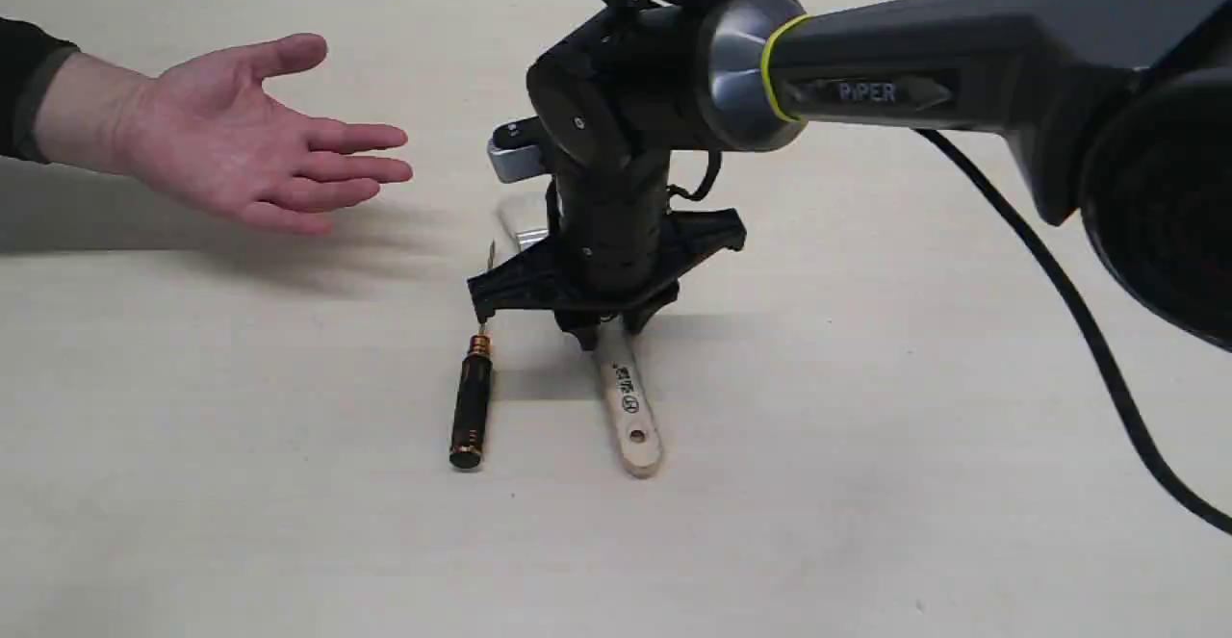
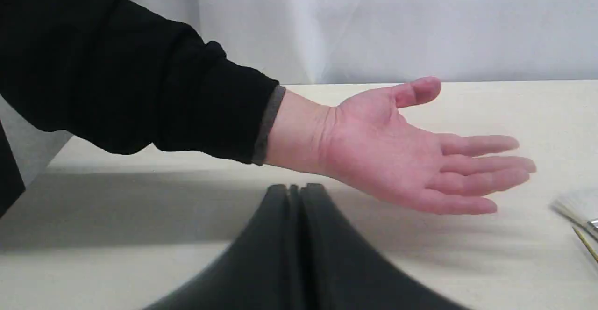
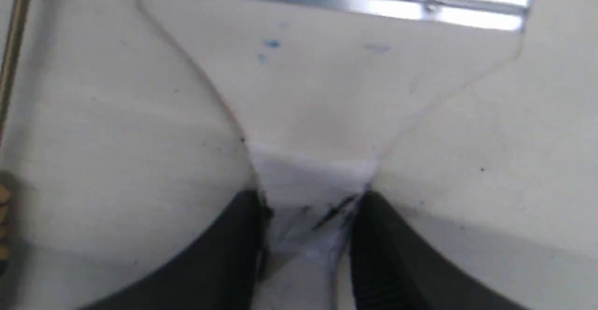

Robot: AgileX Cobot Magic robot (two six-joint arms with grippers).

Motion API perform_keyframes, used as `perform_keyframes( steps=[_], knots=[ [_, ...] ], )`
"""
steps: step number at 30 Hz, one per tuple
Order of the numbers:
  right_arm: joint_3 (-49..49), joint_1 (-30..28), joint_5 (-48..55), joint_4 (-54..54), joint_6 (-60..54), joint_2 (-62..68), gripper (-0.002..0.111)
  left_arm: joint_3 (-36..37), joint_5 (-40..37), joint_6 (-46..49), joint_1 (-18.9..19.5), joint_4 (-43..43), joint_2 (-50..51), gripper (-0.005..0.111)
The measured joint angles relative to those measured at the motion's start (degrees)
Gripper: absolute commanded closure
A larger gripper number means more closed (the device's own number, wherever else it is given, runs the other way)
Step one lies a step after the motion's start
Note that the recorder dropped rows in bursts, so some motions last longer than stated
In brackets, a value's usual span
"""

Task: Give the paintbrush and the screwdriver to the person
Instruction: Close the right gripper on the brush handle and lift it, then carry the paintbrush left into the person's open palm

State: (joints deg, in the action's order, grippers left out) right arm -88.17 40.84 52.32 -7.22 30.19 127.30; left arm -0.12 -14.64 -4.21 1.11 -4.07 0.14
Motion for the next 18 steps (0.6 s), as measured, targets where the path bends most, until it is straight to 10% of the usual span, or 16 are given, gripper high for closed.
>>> perform_keyframes(
  steps=[18],
  knots=[
    [0.96, 4.39, 1.81, 1.81, -7.14, -11.46, 0.104, 0.0, 0.0, 0.0, 0.0, 0.0, 0.0, 0.107]
  ],
)
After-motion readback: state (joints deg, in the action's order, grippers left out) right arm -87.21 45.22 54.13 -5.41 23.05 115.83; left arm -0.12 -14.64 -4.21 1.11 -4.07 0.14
